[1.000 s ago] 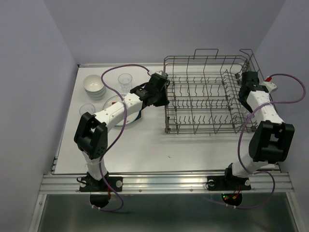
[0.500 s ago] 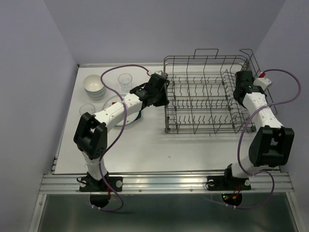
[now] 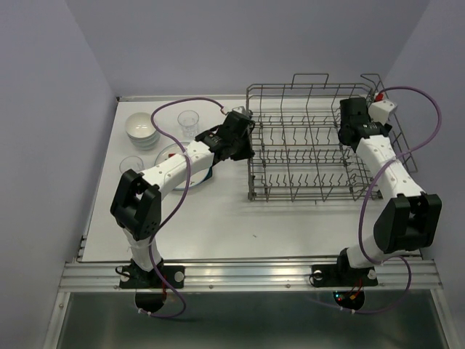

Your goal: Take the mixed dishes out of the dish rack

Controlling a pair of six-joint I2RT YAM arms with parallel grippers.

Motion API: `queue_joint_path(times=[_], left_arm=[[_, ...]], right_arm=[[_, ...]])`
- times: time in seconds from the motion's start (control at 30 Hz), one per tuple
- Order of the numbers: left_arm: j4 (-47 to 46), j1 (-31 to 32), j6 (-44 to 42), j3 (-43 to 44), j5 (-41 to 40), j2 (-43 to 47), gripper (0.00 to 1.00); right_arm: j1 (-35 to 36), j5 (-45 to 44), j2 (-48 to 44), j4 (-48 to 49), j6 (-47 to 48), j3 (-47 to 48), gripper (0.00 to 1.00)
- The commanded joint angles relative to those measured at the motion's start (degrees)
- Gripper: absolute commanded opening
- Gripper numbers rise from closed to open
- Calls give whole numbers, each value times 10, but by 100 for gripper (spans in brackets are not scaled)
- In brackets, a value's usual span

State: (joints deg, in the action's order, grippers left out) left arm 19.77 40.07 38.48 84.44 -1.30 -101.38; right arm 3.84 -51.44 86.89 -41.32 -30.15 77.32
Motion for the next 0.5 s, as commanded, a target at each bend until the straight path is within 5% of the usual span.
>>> queue_joint_path(times=[0.0, 0.27, 0.4, 0.43, 0.47], left_arm=[[44, -1, -24, -17, -28, 17, 20], [52, -2, -21, 5, -37, 16, 34], [78, -1, -10, 20, -58, 14, 88], [82, -2, -10, 29, -63, 15, 99], [84, -1, -10, 33, -70, 16, 99]], right_arm=[[16, -43, -40, 40, 39, 49, 1], [16, 54, -76, 65, 78, 56, 1], [16, 96, -80, 84, 105, 49, 1], [16, 106, -82, 88, 110, 48, 1], [16, 115, -82, 89, 112, 48, 1]])
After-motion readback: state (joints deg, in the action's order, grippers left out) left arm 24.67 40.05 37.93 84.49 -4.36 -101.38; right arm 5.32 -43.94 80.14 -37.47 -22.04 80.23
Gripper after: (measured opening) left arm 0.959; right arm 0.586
